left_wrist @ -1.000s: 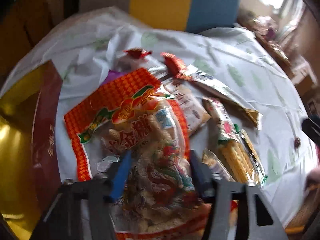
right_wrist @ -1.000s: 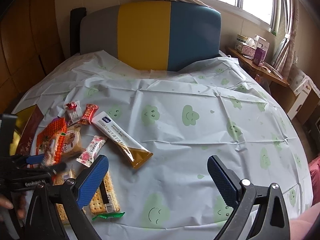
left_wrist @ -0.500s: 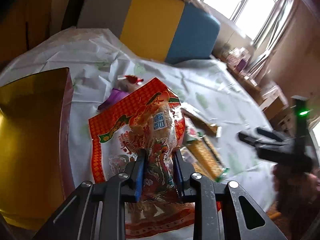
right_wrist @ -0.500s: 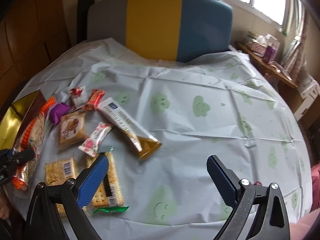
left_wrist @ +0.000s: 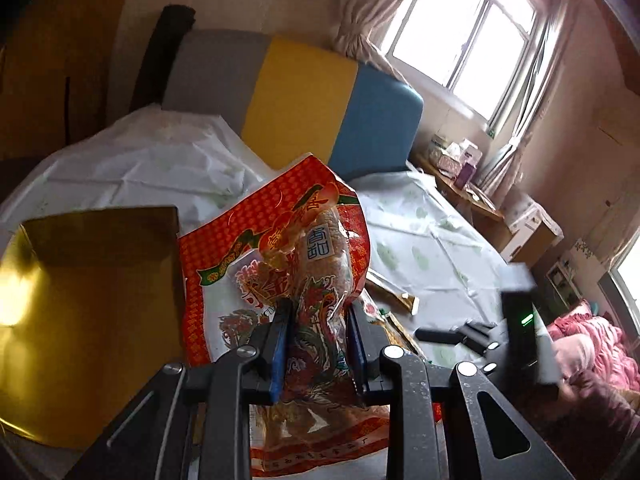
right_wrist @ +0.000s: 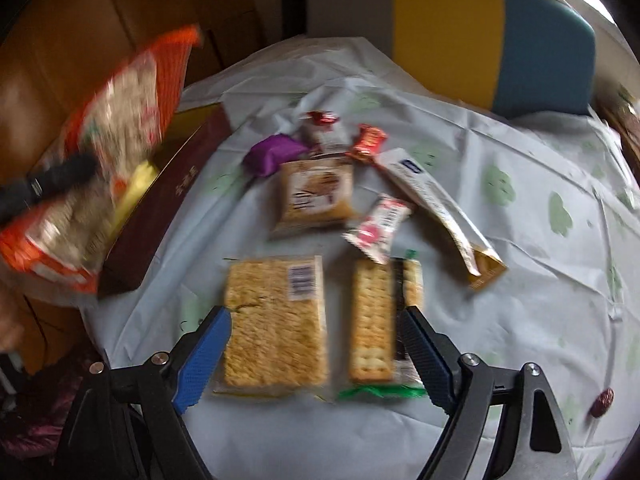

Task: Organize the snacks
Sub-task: 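Carry the candy bag with the left gripper into the gold tin and release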

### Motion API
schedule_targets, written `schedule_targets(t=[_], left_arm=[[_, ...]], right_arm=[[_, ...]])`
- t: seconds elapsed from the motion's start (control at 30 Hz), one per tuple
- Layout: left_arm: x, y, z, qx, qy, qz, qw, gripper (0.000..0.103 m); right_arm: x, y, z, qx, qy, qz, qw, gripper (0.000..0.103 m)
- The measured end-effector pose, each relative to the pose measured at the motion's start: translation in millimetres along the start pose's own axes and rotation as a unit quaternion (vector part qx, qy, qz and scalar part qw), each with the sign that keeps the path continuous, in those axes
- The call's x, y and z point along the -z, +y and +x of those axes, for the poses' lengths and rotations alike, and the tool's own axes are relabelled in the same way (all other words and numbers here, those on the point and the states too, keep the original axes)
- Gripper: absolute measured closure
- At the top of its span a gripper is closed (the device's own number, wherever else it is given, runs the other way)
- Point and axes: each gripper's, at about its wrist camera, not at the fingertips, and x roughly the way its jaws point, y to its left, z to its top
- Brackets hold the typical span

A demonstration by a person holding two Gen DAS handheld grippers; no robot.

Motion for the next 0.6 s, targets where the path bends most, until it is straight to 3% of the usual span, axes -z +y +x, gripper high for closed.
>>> schedule_targets(t=[0.13,0.3,0.47,0.6], left_arm=[[-13,18,-17,-0.029,-0.019,-0.002,0.9994,0.076],[-28,62,-21,-0.112,-0.019,-0.014,0.9934,0.076],[-36,107,3,-0.183,0.013,-0.022,0.9829,0.076],[-36,122,42,-0.200,0.056,-0.013,0.9780,0.076]], right_arm=[[2,10,25,0.008,0.028,-0.009,1.000,0.015],[8,11,35,0.019,0.044,-0.020,0.999,0.012],[10,13,35,0.022,0.041,-0.026,0.999,0.012],[8,16,35,0.024,0.038,-0.029,0.999,0.012]])
